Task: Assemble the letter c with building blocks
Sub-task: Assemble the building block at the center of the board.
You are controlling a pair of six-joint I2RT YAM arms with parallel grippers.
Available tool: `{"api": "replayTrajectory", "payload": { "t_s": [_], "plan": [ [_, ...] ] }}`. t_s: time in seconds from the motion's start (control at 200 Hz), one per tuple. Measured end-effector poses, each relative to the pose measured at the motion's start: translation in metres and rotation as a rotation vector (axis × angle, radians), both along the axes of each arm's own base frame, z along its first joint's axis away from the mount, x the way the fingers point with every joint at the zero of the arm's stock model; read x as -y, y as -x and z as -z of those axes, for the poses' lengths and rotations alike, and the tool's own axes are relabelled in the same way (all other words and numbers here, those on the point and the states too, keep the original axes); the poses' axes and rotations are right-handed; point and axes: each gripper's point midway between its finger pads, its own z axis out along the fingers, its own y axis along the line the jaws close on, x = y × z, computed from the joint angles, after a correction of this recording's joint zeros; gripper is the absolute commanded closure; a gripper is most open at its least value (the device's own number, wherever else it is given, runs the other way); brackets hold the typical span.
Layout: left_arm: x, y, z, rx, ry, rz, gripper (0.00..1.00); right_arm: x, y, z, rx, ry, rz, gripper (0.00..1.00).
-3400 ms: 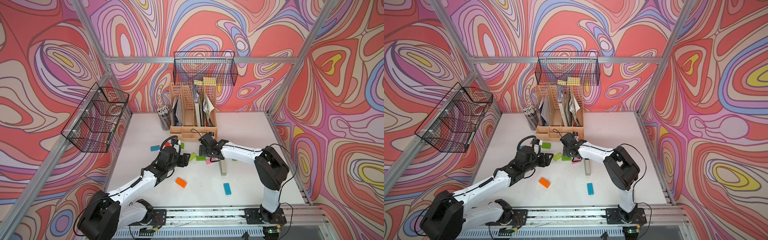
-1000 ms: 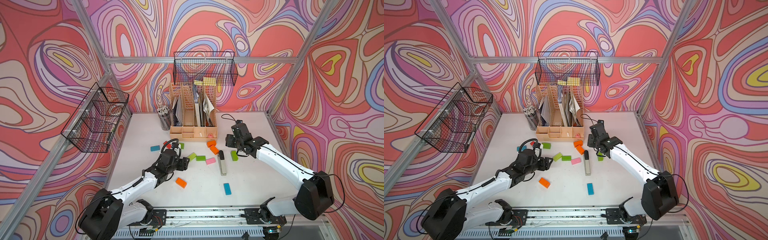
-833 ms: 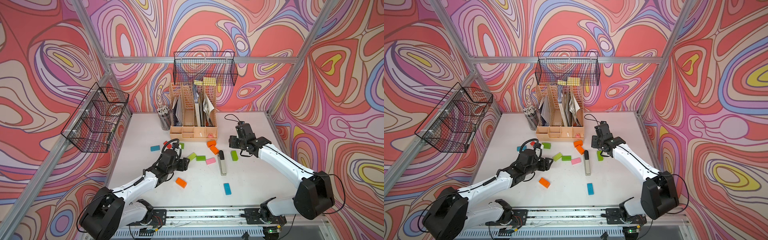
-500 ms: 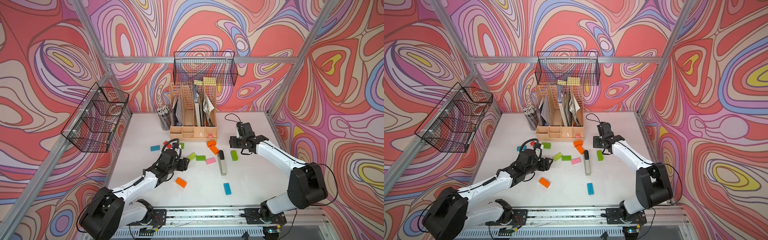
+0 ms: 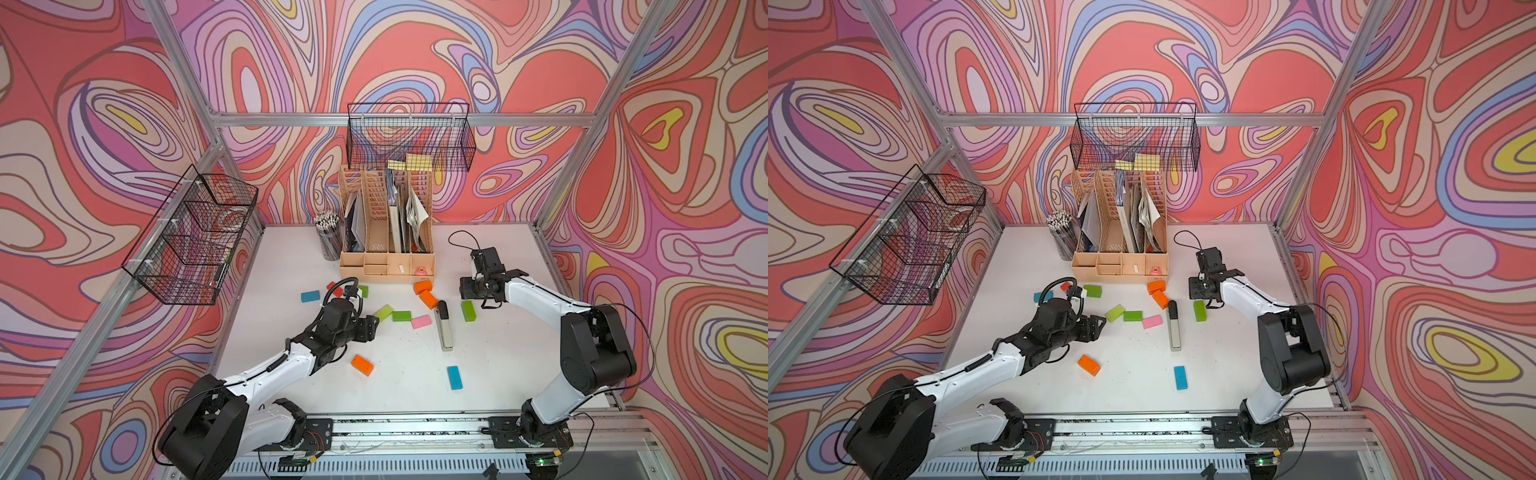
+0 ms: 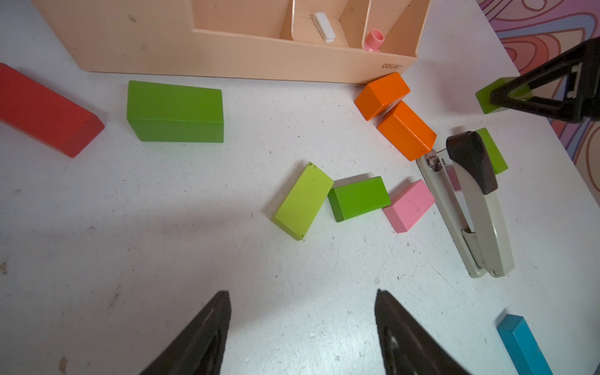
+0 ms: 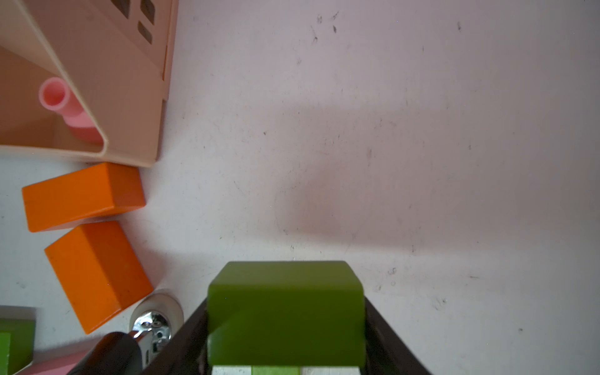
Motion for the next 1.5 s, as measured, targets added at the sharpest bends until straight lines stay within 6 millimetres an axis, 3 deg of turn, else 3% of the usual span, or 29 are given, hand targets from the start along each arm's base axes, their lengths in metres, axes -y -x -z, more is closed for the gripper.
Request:
{"api": "replayTrajectory", "payload": {
  "t_s": [0.3,1.497],
  "plan": [
    [0.0,0.001,0.008,-0.022,-0.01,0.004,0.27,0.002,-0.003,0.003,-0.002,-0.01,-0.005,0.48],
    [0.002,0.002,0.008,-0.026,-0.004,0.011,0.27,0.002,0.0,0.031,-0.076,-0.011,-0.019,0.47]
  ]
}}
